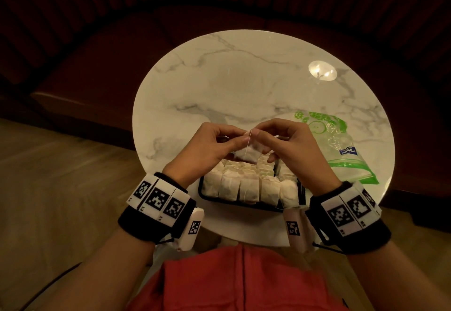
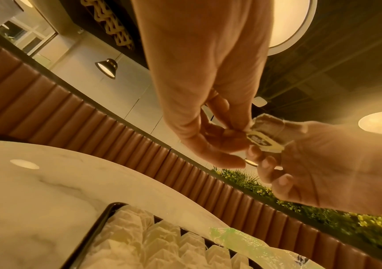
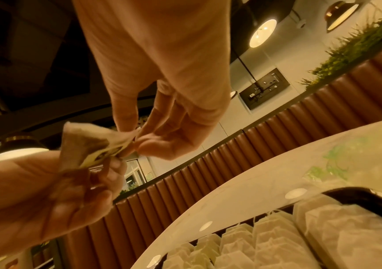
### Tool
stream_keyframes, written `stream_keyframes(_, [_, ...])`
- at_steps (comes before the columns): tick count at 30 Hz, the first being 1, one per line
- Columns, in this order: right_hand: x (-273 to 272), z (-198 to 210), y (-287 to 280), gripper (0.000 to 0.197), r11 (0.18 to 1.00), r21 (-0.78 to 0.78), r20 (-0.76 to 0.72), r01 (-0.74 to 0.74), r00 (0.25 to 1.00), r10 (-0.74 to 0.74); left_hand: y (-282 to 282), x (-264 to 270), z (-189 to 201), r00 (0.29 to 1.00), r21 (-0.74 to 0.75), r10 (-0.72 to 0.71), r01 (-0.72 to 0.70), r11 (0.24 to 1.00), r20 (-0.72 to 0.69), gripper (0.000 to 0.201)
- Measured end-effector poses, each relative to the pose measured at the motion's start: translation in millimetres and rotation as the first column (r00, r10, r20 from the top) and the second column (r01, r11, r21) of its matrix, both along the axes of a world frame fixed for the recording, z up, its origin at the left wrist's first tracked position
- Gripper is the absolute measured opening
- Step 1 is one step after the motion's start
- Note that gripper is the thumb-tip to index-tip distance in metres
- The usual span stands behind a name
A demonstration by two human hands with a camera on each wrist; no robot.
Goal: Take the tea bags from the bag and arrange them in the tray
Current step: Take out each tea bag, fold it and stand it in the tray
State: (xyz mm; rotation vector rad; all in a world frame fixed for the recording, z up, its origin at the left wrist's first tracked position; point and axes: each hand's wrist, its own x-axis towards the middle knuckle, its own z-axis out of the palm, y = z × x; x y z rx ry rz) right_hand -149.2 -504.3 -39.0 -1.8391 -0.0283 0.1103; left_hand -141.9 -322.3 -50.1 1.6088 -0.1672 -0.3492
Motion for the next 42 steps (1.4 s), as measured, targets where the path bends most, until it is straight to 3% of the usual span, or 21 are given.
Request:
stream_keyframes(7, [-11.6,-0.9,-8.5,0.030,0.982,0.189,-0.183,0.003,0.983,0.032,-12.0,-0.9,-3.5,0.995,-0.040,0.095,-0.095,0.995,-0.015,0.013])
stream_keyframes(11, [-16.3,-2.1,-14.1,0.040,0.987,0.160,-0.125,0.028,0.992,-0.008,-21.8,-1.0,-4.7,0.990,-0.054,0.137,-0.139,0.989,-0.039,0.010])
stream_keyframes(14, [-21.1,-0.9,-17.1,0.035,0.988,0.153,-0.037,-0.015,0.999,0.020,-28.2,1.5,-6.2,0.985,-0.048,0.173,-0.174,0.984,-0.025,0.007])
stream_keyframes(18, [-26.4,-5.9,-25.6,0.010,0.994,0.094,0.004,-0.057,0.998,0.057,-38.0,2.1,-8.1,0.985,-0.012,0.164,-0.165,0.986,-0.043,0.010])
stream_keyframes(23, [-36.5,-21.0,-55.2,0.014,1.000,-0.023,-0.103,0.003,0.995,-0.005,-25.8,3.9,-16.0,0.980,0.036,0.184,-0.182,0.983,-0.071,0.017])
stream_keyframes(27, [-48.6,-39.0,-82.2,0.019,0.982,-0.185,-0.185,-0.031,0.983,-0.004,20.4,2.3,-37.0,0.956,0.175,0.292,-0.290,0.941,0.013,0.018])
stream_keyframes(32, [-59.0,-58.7,-94.7,0.026,0.907,-0.395,-0.215,-0.147,0.974,0.064,90.6,-21.5,-72.1,0.866,0.412,0.478,-0.492,0.767,0.144,0.016])
stream_keyframes(37, [-61.1,-67.5,-90.6,0.017,0.806,-0.574,-0.146,-0.144,0.987,0.073,150.4,-61.5,-126.2,0.798,0.703,0.603,-0.433,0.564,0.007,0.033])
stream_keyframes(39, [-61.3,-69.6,-89.2,0.016,0.713,-0.688,-0.113,-0.132,0.991,0.074,167.2,-77.4,-151.3,0.766,0.765,0.636,-0.354,0.539,-0.093,0.035])
stream_keyframes(42, [-62.4,-70.0,-85.9,0.019,0.595,-0.791,-0.099,-0.144,0.989,0.108,184.7,-106.4,-194.3,0.683,0.791,0.664,-0.206,0.575,-0.304,0.028])
